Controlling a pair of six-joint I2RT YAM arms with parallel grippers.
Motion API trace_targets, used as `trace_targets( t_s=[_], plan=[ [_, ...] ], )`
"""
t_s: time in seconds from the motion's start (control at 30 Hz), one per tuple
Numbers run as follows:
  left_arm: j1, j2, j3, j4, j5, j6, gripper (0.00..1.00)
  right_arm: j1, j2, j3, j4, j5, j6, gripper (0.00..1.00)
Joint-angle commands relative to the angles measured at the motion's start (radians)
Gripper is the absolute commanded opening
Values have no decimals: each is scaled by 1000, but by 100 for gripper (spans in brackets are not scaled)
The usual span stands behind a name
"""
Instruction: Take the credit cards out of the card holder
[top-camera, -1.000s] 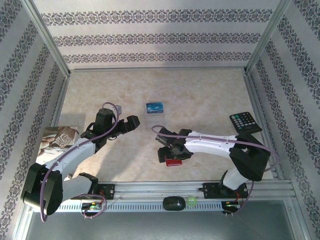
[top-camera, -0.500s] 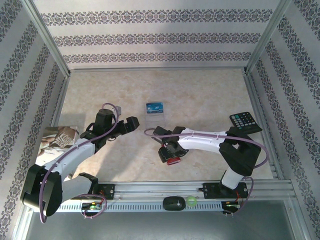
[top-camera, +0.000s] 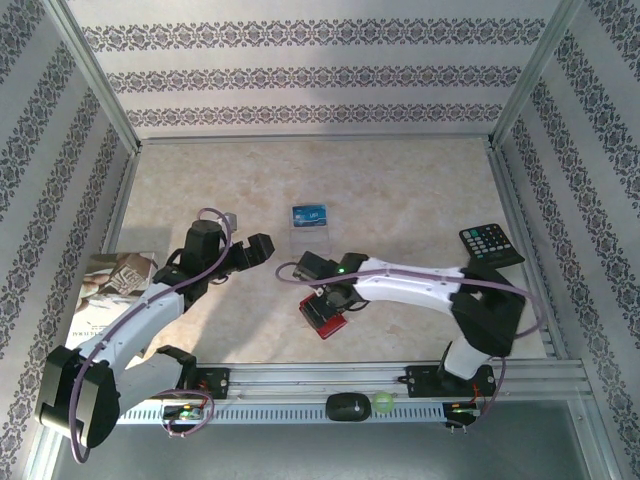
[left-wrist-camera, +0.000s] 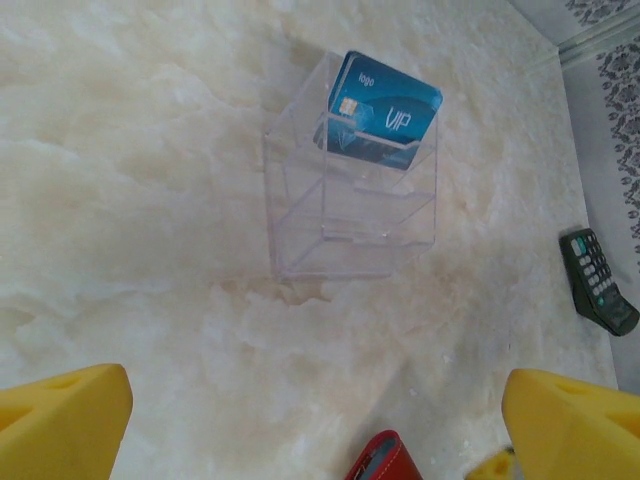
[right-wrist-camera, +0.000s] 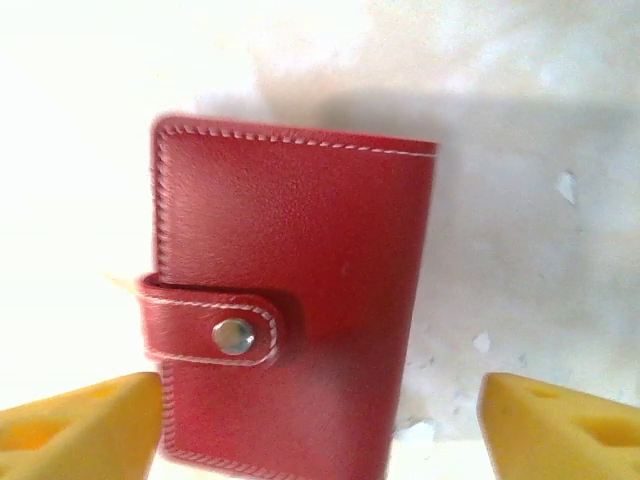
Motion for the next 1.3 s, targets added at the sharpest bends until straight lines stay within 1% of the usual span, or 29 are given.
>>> trace_targets(
  t_s=[0.0,0.03,0.1,0.2,0.33,0.53,0.63,0.73,0.87,1.03,1.17,1.27],
  plan=[
    [0,-40,12,-48,-56,22,95,6,-116,-46,103,-119,152,51],
    [2,-47,15,-55,-69,20,95,15,-117,-55,99,-159,166,45],
    [12,-64,20,-69,-98,17,97,59,-103,-75,100,-228,199,34],
    [19,-102,19,-83,-140,14,100,143,-64,-104,123,-265,253,25],
    [24,-151,14,-87,-177,23,99,196,10,-102,166,-256,278,20],
    [23,-161,19,-106,-176,32,99,204,96,-75,191,-172,303,18],
    [24,-162,19,-106,-164,37,99,198,115,-70,153,-112,319,17],
    [23,-170,14,-100,-150,36,99,168,80,-91,113,-57,326,18],
    [23,-171,11,-91,-117,38,100,86,10,-152,72,14,329,18],
    [13,-152,20,-79,-59,41,98,-24,-45,-192,30,118,312,19],
    [-43,-129,36,-74,-62,51,97,-129,-59,-212,55,154,298,23],
    [-87,-100,45,-67,-69,55,97,-213,-49,-215,110,147,288,26]
  ],
)
